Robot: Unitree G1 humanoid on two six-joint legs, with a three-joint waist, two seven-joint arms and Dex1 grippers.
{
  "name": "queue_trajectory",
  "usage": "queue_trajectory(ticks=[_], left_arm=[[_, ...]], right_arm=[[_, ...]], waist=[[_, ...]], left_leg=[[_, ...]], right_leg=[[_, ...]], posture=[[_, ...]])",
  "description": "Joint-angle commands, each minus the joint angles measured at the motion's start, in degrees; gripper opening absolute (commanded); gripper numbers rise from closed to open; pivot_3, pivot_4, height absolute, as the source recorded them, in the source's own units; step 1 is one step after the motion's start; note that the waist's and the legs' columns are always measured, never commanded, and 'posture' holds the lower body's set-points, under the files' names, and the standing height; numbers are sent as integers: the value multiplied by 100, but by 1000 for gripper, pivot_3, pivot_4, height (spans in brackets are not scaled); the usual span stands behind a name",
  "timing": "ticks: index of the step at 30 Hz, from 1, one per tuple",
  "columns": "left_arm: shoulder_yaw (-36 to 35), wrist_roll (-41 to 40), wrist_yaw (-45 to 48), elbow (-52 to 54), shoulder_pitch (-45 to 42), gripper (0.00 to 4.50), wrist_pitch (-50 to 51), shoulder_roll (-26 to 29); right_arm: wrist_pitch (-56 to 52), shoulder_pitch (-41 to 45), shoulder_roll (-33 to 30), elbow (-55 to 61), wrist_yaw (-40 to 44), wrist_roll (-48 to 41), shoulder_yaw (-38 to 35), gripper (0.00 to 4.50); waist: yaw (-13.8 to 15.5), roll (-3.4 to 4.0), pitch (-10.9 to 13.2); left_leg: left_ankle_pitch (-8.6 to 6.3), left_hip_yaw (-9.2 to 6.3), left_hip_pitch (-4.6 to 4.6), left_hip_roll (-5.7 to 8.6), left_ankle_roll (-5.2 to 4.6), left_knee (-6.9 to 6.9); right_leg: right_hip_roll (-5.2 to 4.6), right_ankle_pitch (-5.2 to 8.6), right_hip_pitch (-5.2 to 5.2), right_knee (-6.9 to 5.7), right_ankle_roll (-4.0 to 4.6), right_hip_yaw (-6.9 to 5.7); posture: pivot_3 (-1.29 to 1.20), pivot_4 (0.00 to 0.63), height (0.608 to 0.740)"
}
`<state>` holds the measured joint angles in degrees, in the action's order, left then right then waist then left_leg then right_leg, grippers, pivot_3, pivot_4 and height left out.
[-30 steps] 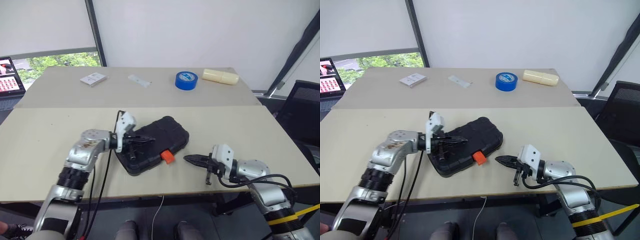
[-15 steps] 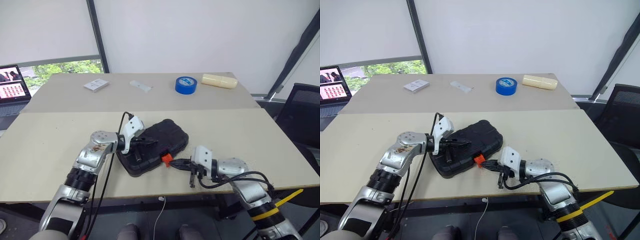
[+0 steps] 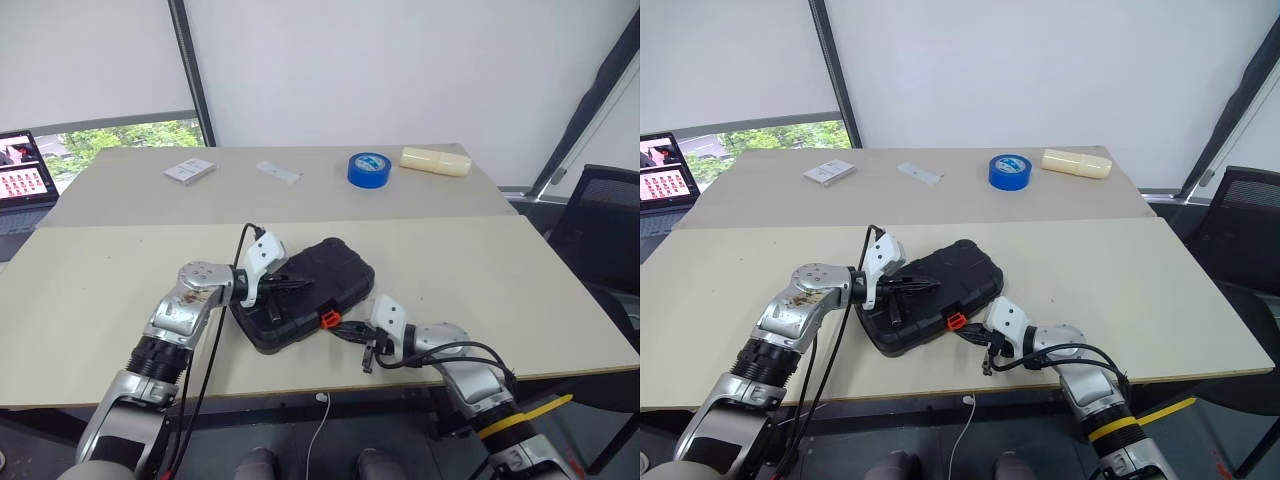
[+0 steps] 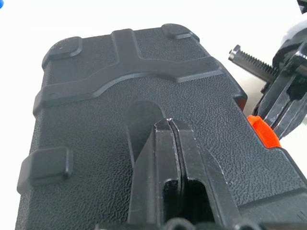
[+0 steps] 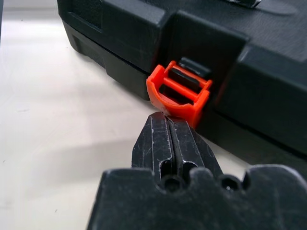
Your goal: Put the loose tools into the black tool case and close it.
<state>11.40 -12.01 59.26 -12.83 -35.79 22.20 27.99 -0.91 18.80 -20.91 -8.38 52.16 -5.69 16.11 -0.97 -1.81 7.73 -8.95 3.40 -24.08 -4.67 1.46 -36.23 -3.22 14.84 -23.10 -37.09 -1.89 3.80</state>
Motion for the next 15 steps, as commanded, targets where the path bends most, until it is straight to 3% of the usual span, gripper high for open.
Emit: queue_trajectory(ticks=[1, 15], left_arm=[[276, 293, -46, -433, 239, 49, 116, -20], [375, 338, 104, -360, 445, 49, 149, 56]], right_arm=[[380, 289, 194, 207, -178, -147, -234, 0], [656, 304, 302, 420, -213, -290, -476, 0]], waist=[[-4, 0, 0], [-73, 1, 1]], left_leg=[[0, 0, 0, 0, 0, 0], [0, 0, 6, 1, 0, 24]], right_leg=[[0, 0, 0, 0, 0, 0], [3, 3, -8, 1, 8, 5]], posture=[[0, 150, 740], [0, 150, 740]])
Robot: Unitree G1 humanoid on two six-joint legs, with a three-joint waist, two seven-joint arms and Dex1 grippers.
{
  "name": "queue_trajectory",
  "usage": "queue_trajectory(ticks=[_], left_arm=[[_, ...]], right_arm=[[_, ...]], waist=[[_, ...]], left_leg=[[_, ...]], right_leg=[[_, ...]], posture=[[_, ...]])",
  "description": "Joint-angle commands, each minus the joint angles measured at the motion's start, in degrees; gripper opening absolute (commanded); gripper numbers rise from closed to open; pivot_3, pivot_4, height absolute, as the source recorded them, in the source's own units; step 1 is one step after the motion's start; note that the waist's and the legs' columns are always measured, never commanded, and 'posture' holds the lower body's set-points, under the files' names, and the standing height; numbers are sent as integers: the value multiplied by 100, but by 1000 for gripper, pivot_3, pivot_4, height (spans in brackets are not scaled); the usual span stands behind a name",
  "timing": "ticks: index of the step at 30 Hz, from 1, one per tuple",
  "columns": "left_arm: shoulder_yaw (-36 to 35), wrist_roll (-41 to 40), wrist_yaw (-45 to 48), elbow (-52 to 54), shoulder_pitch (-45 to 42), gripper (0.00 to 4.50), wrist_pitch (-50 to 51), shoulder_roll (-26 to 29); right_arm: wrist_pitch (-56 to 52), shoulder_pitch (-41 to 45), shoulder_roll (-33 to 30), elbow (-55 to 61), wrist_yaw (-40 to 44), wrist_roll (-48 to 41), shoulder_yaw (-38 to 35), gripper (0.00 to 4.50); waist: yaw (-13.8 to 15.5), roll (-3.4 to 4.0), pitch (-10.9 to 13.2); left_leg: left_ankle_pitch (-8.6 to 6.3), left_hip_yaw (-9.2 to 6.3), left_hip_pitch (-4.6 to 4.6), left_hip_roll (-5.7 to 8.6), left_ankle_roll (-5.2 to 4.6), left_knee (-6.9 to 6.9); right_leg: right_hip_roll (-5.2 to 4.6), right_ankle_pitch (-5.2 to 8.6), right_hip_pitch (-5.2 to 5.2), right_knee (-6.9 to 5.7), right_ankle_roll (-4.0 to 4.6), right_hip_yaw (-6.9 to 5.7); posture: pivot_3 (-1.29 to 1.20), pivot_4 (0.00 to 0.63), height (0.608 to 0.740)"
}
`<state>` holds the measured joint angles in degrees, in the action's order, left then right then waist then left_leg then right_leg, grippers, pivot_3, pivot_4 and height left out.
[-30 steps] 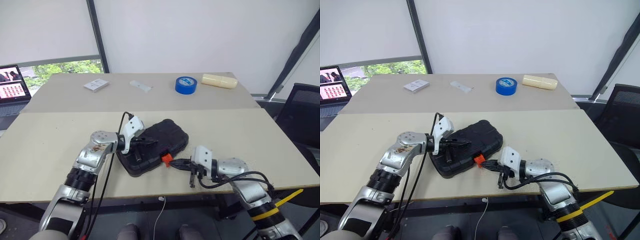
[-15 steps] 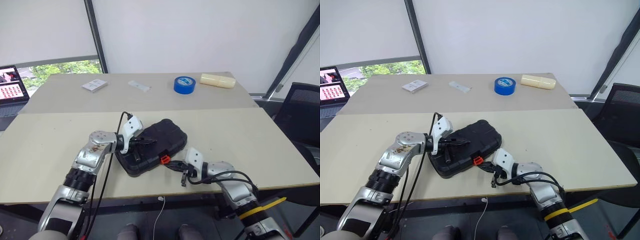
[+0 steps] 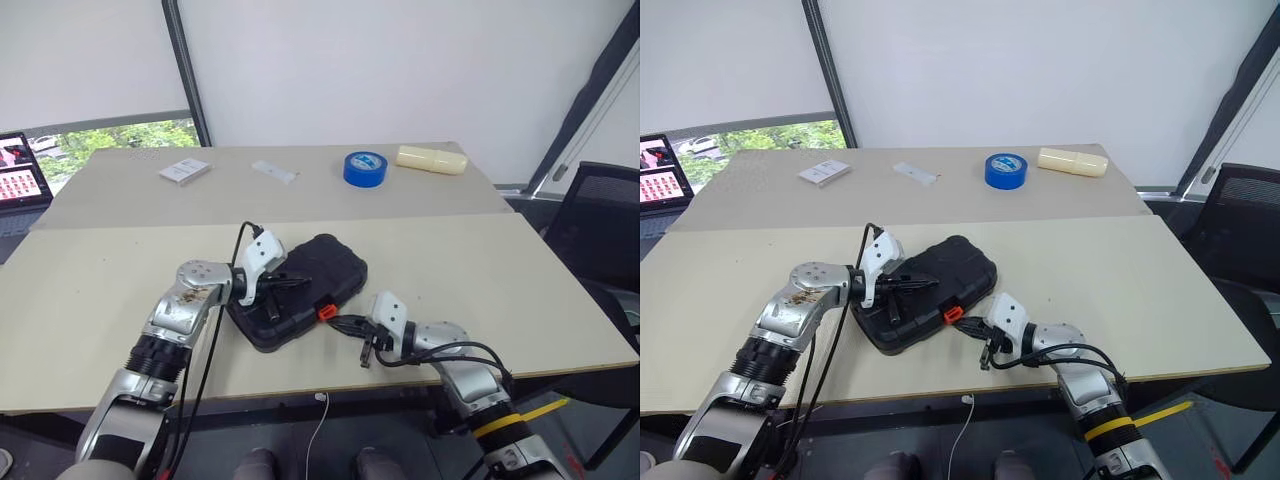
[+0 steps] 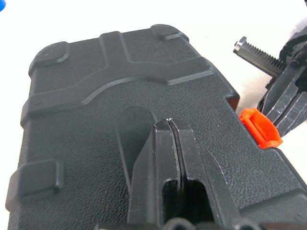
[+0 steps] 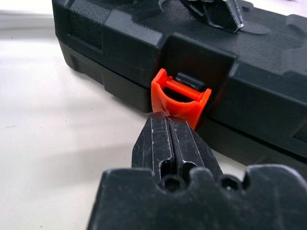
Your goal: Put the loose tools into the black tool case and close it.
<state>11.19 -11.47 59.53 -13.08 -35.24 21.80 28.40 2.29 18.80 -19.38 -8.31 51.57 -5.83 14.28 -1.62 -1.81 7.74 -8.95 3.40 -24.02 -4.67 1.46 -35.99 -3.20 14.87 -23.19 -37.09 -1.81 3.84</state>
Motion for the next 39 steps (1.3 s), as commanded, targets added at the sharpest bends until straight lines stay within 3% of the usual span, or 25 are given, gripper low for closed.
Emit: queue_trajectory(ticks=[1, 16, 20, 21, 23, 25, 32, 34, 35, 39], left_arm=[[395, 283, 78, -335, 397, 49, 187, 18], [223, 266, 65, -472, 652, 49, -248, 119], [-432, -247, 111, -306, 900, 49, -904, -10], [-673, -426, 172, -186, 1027, 284, -1157, -8], [-1111, -754, 342, 73, 1325, 686, -1524, 88], [-1538, -990, 465, 334, 1701, 1393, -1741, 310], [-2845, -1211, 361, 1096, 3542, 4049, -2056, 1151], [-3201, -1105, 37, 1231, 4083, 4500, -2124, 1191], [-3302, -1078, -87, 1274, 4254, 4500, -2098, 1204], [-3486, -739, -409, 1359, 4828, 4500, -2123, 1338]], right_arm=[[318, 310, 164, 372, -158, -276, -292, 0], [-159, 193, 46, 685, 132, -862, -476, 0], [-388, -101, -309, 1057, 355, -1081, -599, 0], [-484, -230, -437, 1225, 401, -1212, -708, 0], [-565, -492, -746, 1501, 523, -1401, -933, 578], [-470, -770, -1114, 1647, 677, -1448, -1168, 1086], [336, -1338, -2064, 1159, 1192, -1451, -2013, 3580], [646, -1358, -2225, 880, 1335, -1405, -2172, 4265], [784, -1358, -2274, 770, 1392, -1375, -2211, 4449], [1169, -1303, -2409, 381, 1577, -1310, -2229, 4449]], waist=[[-14, 0, 0], [-72, 8, -19], [-84, 15, -23], [-91, 16, -22], [-107, 15, -20], [-109, 12, -18], [-88, -11, 18], [-83, -12, 31], [-74, -26, 44], [-3, -89, 86]], left_leg=[[0, 0, 2, 0, 0, 1], [-7, 0, 26, 1, 11, 16], [-6, 3, 26, 3, 7, 27], [-6, 3, 26, 3, 6, 30], [-3, 5, 25, 2, 0, 40], [-3, 10, 27, 2, 0, 68], [-4, 9, 53, 0, 1, 120], [-7, 15, 51, 3, 6, 121], [-11, 17, 50, 6, 13, 121], [-29, 17, 32, 7, 42, 111]], right_leg=[[0, 0, 1, 0, 0, 0], [-2, 14, 15, 2, 6, 1], [-5, 22, 13, 3, 11, 4], [-5, 24, 11, 3, 13, 5], [-3, 24, 4, 3, 13, 7], [-4, 21, -1, 7, 6, 12], [-3, 49, -7, 12, 16, 6], [-15, 63, -7, 22, 40, 7], [-21, 62, -7, 27, 38, 7], [-28, 58, -17, 33, 33, 2]], posture=[[0, 150, 740], [0, 150, 740], [0, 150, 740], [0, 150, 740], [0, 150, 740], [0, 150, 740], [0, 150, 740], [0, 150, 740], [0, 150, 740], [0, 150, 740]])
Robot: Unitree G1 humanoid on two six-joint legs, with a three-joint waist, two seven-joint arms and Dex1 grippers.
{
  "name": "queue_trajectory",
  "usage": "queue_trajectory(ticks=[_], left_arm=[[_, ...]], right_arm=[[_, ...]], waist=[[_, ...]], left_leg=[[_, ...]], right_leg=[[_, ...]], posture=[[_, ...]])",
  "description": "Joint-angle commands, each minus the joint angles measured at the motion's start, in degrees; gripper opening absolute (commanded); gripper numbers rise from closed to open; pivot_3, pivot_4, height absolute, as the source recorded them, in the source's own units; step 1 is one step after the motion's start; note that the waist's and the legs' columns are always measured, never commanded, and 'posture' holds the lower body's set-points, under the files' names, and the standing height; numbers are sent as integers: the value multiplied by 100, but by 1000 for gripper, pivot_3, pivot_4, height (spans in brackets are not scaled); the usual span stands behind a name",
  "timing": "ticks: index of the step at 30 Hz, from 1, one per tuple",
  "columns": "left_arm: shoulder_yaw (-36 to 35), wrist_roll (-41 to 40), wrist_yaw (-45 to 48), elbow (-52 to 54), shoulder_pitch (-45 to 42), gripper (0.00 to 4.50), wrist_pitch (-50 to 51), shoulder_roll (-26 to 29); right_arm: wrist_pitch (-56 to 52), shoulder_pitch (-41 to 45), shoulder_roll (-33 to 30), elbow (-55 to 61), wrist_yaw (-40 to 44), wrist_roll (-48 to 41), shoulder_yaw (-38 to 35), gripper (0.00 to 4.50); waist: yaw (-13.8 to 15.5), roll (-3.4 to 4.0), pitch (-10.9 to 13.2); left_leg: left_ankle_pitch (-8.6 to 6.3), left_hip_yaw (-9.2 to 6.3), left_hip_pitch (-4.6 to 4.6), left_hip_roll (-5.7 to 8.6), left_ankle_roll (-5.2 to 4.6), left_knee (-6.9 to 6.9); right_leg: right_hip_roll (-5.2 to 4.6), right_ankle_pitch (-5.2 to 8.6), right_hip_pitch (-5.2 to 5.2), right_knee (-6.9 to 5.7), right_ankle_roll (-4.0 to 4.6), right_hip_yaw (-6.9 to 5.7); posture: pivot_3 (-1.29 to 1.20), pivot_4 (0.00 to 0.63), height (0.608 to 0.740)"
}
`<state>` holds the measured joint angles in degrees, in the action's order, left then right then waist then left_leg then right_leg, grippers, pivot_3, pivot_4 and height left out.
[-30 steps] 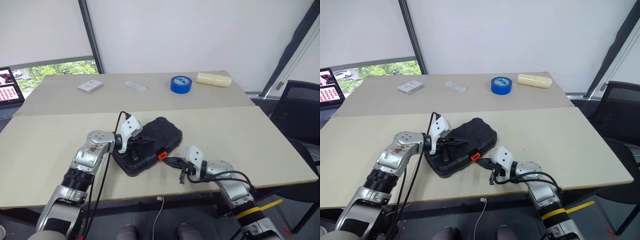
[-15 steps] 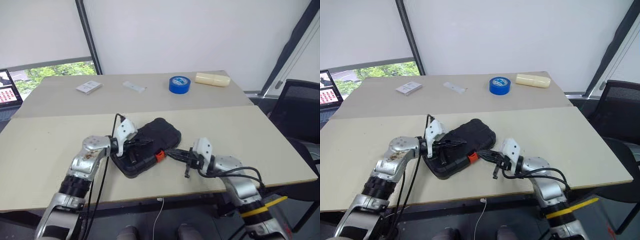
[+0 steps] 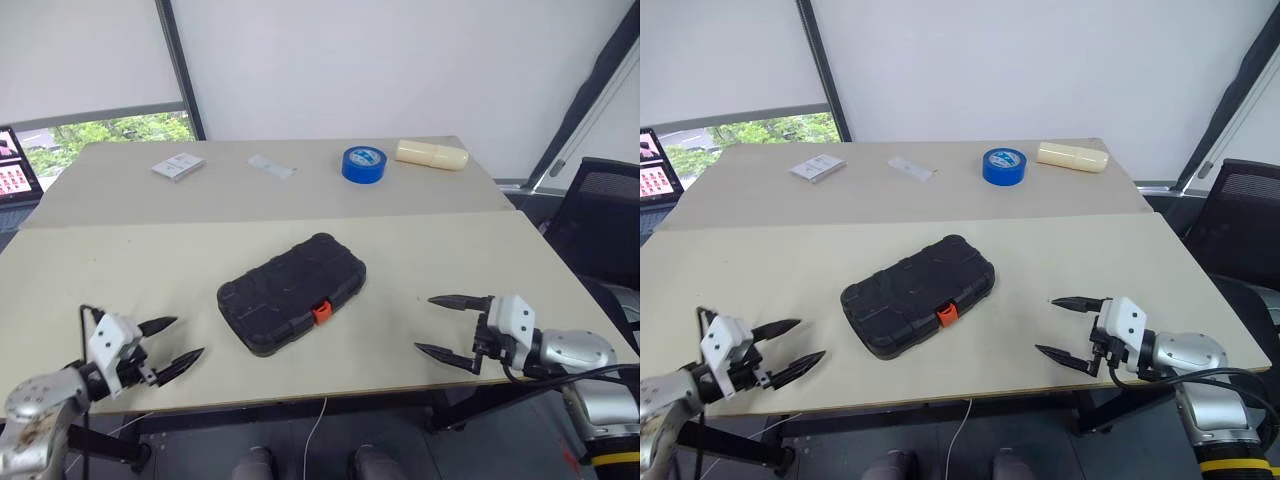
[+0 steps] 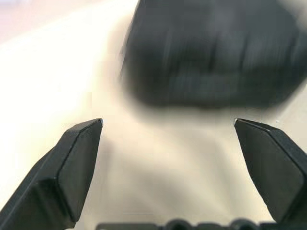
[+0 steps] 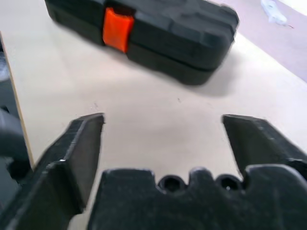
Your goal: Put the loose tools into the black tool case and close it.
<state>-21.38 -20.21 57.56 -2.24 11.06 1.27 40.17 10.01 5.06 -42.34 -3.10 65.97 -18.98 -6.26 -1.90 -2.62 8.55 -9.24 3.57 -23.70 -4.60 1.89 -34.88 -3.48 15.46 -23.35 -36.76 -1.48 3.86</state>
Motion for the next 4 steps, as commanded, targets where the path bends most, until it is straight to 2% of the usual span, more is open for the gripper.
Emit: queue_trajectory(ticks=[1, 4], left_arm=[[-266, 94, -219, 332, 294, 4500, -37, 154], [-371, 69, -378, 520, 572, 4500, -27, 60]], right_arm=[[443, 90, -122, -186, 165, 7, -162, 4449], [536, 187, -93, -304, 190, 24, -117, 4449]], waist=[[42, -12, 6], [74, -13, 6]], left_leg=[[-1, 0, -7, -1, 2, -3], [-2, 24, -23, -4, 4, -3]], right_leg=[[-3, 0, -29, 3, 1, -1], [-13, -7, -54, 5, 9, 4]], posture=[[0, 150, 740], [0, 150, 740]])
